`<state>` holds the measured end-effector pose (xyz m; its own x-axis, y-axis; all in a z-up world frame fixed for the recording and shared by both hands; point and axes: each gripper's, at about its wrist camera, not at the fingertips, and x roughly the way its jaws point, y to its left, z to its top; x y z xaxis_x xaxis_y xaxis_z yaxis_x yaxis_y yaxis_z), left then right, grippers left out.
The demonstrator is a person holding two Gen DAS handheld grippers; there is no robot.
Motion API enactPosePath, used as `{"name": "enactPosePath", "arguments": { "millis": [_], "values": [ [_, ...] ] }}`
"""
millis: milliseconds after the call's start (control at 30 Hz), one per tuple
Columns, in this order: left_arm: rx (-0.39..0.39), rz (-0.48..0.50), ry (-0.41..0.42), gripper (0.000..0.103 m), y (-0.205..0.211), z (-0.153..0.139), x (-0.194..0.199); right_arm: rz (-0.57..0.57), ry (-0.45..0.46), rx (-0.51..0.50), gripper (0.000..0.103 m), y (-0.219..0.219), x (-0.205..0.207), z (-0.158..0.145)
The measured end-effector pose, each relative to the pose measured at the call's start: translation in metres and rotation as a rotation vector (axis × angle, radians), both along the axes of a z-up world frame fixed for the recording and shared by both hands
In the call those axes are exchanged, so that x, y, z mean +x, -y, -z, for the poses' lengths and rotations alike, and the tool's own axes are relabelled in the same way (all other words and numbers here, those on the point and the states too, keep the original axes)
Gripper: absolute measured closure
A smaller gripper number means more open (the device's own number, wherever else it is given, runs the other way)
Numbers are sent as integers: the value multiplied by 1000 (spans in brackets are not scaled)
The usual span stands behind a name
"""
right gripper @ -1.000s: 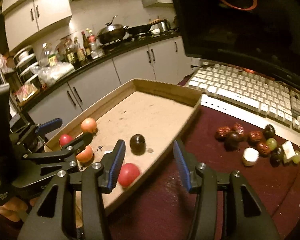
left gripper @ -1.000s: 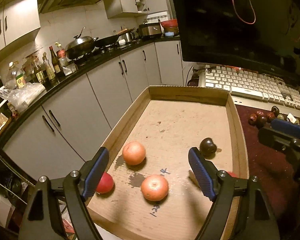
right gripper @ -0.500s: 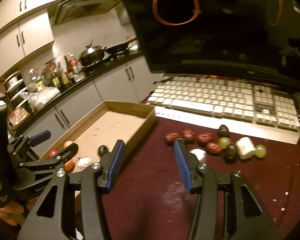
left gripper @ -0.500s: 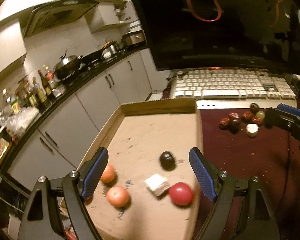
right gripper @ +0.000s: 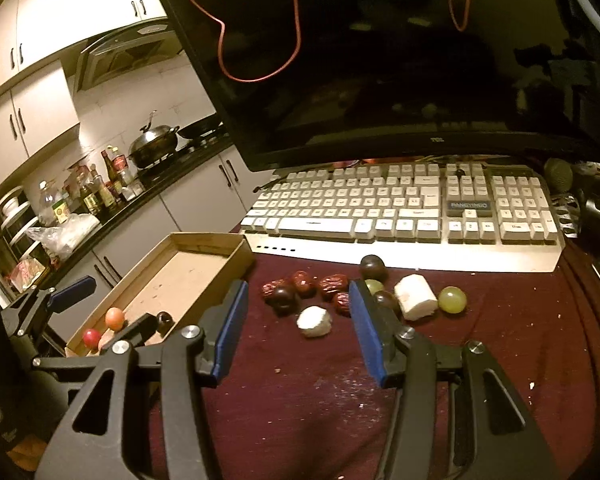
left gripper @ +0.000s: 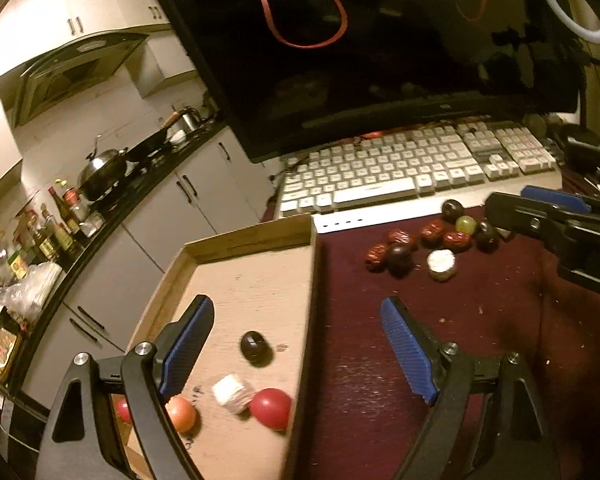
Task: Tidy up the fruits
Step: 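Move both tools back over the remaining fruits on the cloth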
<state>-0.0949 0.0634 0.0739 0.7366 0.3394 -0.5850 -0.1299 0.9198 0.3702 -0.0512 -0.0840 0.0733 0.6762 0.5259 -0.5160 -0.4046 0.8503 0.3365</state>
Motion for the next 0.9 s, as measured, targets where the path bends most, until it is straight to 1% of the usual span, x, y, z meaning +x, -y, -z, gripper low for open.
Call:
{"name": "enactPosePath", "arguments": {
  "millis": [33,133,200,400,667,900],
  "values": [
    [-8,11,-9,17,2,1,1,3,-7,3,49,1,1,1],
    [-70,54,-61,17,8,8,6,12,-20,5,49,3,3,3],
    [-97,75,-88,17,14,13,9,25,-24,0,49,4,4,3],
    [-163,98,-152,17,21,27,21,76,-35,-6,49,11,8,5],
    [-220,94,-207,17,20,42,28,129,-67,2,49,20,15,9],
    [-242,84,-213,17,17,45,30,144,-77,-5,49,20,17,11]
  ]
}}
